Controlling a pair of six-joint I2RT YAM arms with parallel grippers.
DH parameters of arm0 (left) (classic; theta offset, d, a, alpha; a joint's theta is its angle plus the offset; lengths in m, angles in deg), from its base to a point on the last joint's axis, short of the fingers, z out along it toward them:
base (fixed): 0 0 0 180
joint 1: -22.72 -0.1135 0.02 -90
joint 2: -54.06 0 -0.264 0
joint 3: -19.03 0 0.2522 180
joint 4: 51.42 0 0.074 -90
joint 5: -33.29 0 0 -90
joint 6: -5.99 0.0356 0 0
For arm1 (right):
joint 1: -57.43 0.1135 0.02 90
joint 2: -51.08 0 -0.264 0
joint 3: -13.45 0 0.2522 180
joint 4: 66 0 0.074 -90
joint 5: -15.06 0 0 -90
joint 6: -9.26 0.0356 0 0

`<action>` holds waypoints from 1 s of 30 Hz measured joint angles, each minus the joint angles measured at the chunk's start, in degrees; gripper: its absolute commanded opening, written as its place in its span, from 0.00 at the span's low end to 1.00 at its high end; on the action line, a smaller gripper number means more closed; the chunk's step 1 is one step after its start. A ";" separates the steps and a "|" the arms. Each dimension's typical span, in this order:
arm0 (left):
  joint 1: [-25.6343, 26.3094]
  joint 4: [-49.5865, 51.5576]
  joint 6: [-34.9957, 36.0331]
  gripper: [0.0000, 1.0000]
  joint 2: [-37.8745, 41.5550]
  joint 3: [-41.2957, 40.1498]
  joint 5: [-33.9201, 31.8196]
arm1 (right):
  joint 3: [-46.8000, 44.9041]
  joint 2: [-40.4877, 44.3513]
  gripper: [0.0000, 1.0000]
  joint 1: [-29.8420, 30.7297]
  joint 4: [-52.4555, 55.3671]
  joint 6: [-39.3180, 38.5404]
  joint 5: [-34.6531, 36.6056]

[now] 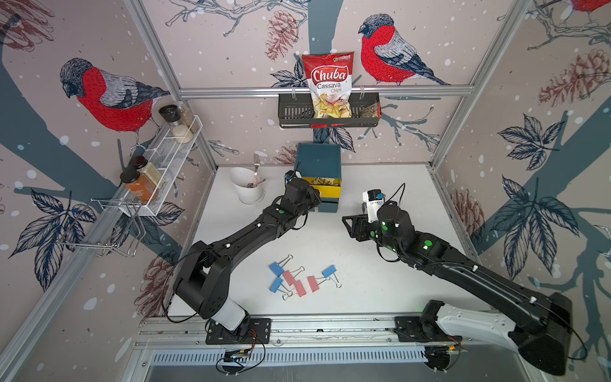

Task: Put the binder clips in the drawer according to color
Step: Close the drawer in the storage box.

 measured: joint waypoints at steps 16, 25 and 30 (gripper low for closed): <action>-1.53 -0.79 0.28 0.22 -5.55 5.31 0.59 | -5.53 -2.40 0.54 0.02 -6.82 6.36 -3.30; -1.84 -1.11 0.09 0.53 -5.57 3.93 1.38 | -7.04 -2.49 0.54 0.28 -7.06 7.43 -4.04; -1.84 -2.25 0.04 0.55 -2.82 0.74 1.49 | -7.78 -1.95 0.53 0.28 -7.04 7.43 -4.28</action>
